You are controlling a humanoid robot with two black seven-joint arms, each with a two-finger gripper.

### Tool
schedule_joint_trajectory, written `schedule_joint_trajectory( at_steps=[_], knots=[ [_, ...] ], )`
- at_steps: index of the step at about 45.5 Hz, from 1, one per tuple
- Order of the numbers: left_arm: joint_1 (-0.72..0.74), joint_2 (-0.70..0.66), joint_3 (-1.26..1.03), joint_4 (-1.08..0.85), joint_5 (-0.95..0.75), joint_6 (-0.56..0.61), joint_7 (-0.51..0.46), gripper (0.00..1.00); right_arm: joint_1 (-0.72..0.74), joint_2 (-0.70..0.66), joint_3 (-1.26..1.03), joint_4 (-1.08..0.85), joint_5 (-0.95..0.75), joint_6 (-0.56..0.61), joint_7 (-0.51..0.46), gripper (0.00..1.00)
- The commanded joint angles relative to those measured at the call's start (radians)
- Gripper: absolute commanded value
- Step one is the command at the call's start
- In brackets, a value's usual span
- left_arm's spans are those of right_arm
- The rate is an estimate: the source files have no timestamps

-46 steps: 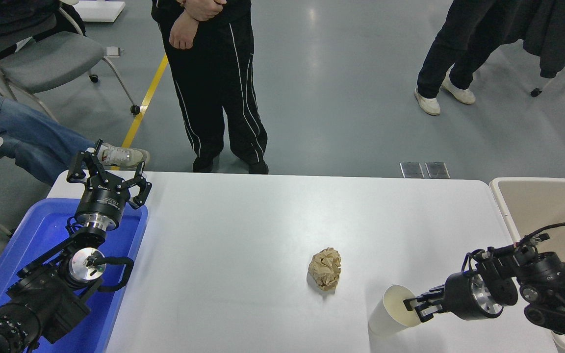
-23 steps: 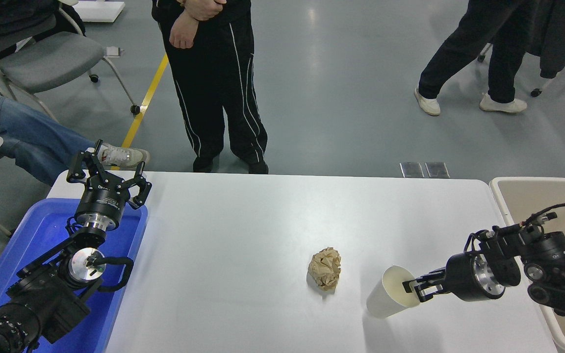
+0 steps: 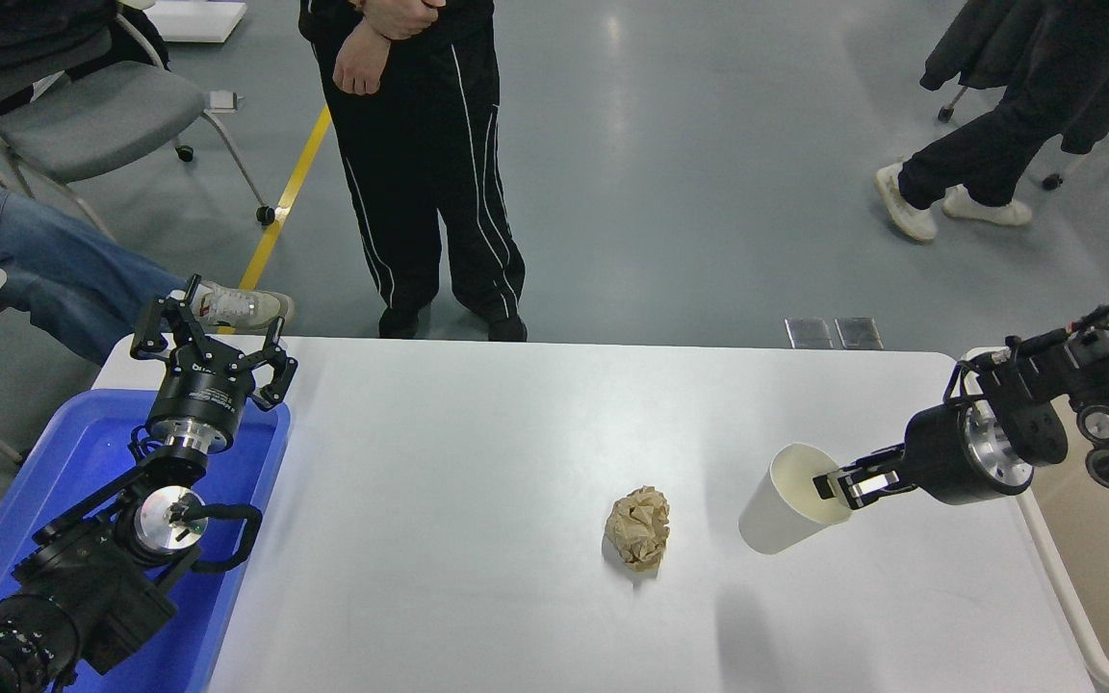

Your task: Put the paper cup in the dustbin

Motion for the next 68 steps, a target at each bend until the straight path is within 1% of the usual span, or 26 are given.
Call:
schedule_joint_trajectory(
  at_steps=[1,12,23,29,42,52,60,68],
  knots=[
    [0.000,0.000,0.000,0.000,0.000,0.000,-0.001,1.00,0.103,-0.043,0.013,0.005,0.036,0.087,0.001,0.00],
    [0.000,0.000,0.000,0.000,0.000,0.000,-0.001,1.00,0.104,-0.040,0.028,-0.001,0.038,0.085,-0.001,0.00],
    [0.000,0.000,0.000,0.000,0.000,0.000,0.001,1.00,0.092,-0.051,0.039,-0.051,0.038,0.077,0.001,0.00],
    [0.000,0.000,0.000,0.000,0.000,0.000,0.001,1.00,0.081,-0.091,0.043,-0.072,0.038,0.073,0.001,0.00],
    [0.000,0.000,0.000,0.000,0.000,0.000,-0.001,1.00,0.034,-0.138,0.086,-0.130,0.042,0.008,0.002,0.00],
    [0.000,0.000,0.000,0.000,0.000,0.000,-0.001,1.00,0.003,-0.152,0.094,-0.262,0.105,-0.039,0.016,0.00],
    [0.000,0.000,0.000,0.000,0.000,0.000,-0.001,1.00,-0.040,-0.141,0.094,-0.405,0.134,-0.102,0.033,0.00],
    [0.000,0.000,0.000,0.000,0.000,0.000,0.001,1.00,-0.103,-0.138,0.094,-0.534,0.243,-0.148,0.033,0.00]
  ],
)
